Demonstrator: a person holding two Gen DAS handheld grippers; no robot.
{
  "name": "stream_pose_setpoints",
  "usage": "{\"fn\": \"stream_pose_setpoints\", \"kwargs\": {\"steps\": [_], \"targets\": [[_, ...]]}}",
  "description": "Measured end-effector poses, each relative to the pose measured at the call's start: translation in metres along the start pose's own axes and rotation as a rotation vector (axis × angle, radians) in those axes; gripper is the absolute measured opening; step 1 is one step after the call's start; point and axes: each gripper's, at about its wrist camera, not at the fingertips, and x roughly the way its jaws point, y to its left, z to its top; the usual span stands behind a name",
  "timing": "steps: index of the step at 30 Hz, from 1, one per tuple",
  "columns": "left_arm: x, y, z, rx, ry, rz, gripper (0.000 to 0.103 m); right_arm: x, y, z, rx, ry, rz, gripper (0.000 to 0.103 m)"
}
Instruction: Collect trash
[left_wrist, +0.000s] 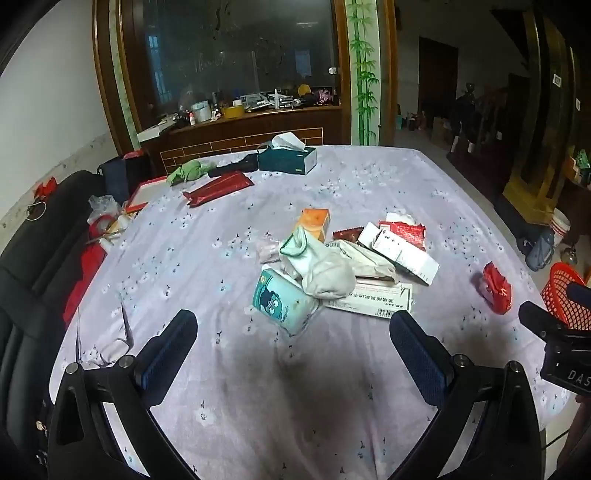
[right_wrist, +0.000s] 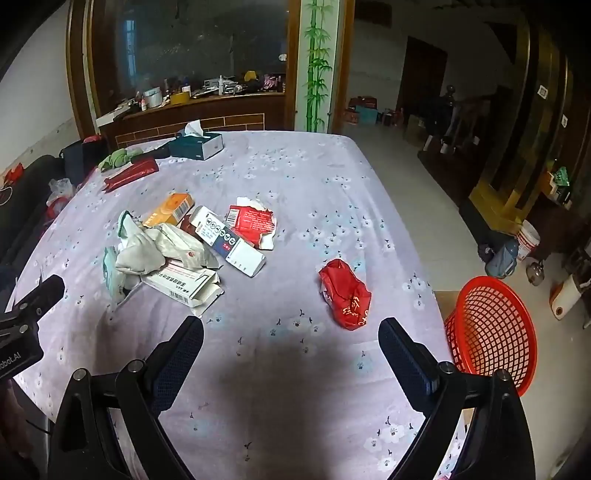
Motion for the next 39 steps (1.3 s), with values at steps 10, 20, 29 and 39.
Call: {"fn": "stream_pose_setpoints", "kwargs": {"steps": [10, 20, 29, 39], "targets": [[-0.01, 0.002, 0.003, 0.015, -0.038, 0.018, 0.103, 0.003, -0.003, 0.003, -0.004, 0.007, 0.016, 0.097], [0.003, -0.001, -0.007, -0.018, 0.015, 0.008, 0.103, 0.009, -0.004, 0.001, -0.016, 0.027, 0.007, 0.097], [0.011, -0.003, -0.01, -0.037, 0.031, -0.015, 0.103, 0.011, -0.002, 0.0, -0.027, 0.038, -0.003, 0.097], [0.013, -0.005, -0.006, -0.078, 0.042, -0.071, 0.103, 0.011, -0.006, 0.0, -0.02, 0.041, -0.018, 0.097]]}}
